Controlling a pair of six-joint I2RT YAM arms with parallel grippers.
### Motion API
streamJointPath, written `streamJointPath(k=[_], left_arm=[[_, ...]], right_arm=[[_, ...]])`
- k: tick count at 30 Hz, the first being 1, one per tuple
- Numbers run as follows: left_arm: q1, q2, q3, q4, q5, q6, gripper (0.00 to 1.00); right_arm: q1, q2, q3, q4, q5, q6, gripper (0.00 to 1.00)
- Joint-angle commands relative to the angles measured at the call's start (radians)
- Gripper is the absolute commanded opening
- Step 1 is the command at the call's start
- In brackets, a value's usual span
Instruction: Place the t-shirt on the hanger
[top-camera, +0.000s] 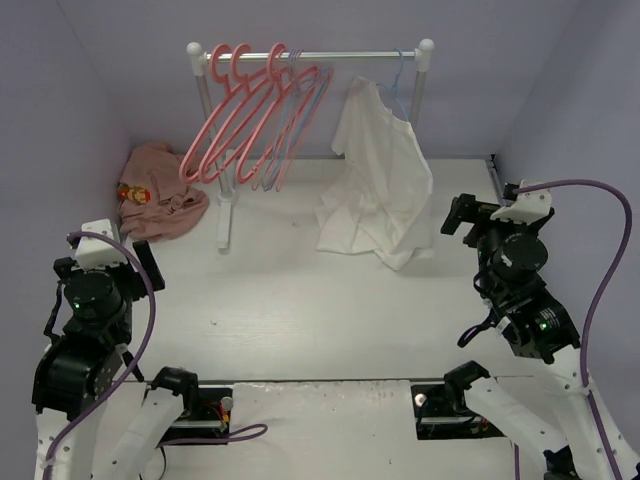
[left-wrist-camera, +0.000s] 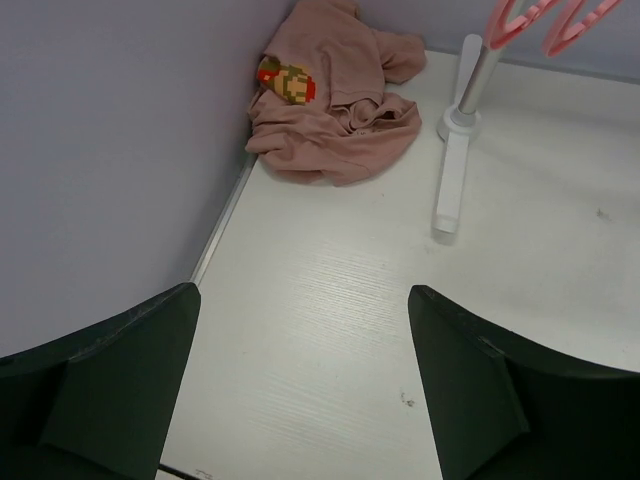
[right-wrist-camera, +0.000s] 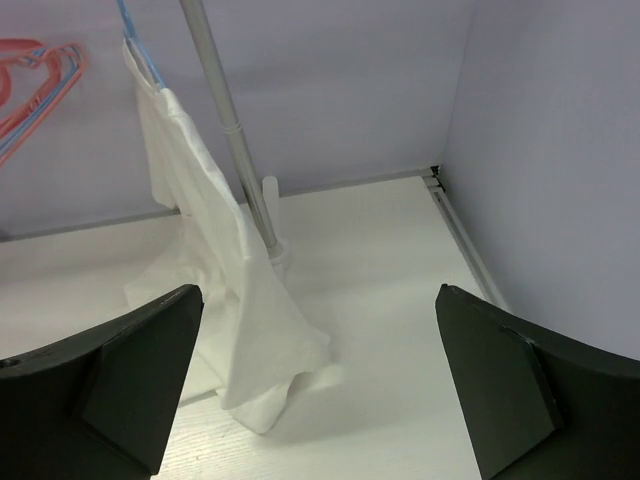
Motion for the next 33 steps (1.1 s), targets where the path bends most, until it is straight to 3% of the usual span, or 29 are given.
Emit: streamJointPath(k=[1,5,10,18,27,33], left_arm=[[0.000,0.099,0.015,0.032,-0.063,-0.092,0.81],[0.015,0.245,0.043,0.033,-0.109,-0.170,0.81],[0.126,0.473,0.067,0.097,-0.103,-0.255,0.81],[0.248,0.866,0.111,0.474,-0.158,-0.253,0.81],[0.391,1.370,0.435,0.472,-0.043,-0.384,0.81],[0.389,1.540,0.545,0.530,0.011,-0.407,0.81]], right_arm=[[0.004,0.013,-0.003,0.098,-0.067,-0.018,1.00],[0.004,0.011,-0.033,0.101,-0.083,-0.008,1.00],[0.004,0.017,-0.047,0.101,-0.087,-0.002,1.00],[0.004,-0.016,-0.082,0.101,-0.157,-0.014,1.00],[0.004,-0.030,-0.075,0.101,-0.149,-0.036,1.00],[0.003,0.021,-0.061,0.101,-0.120,-0.018,1.00]])
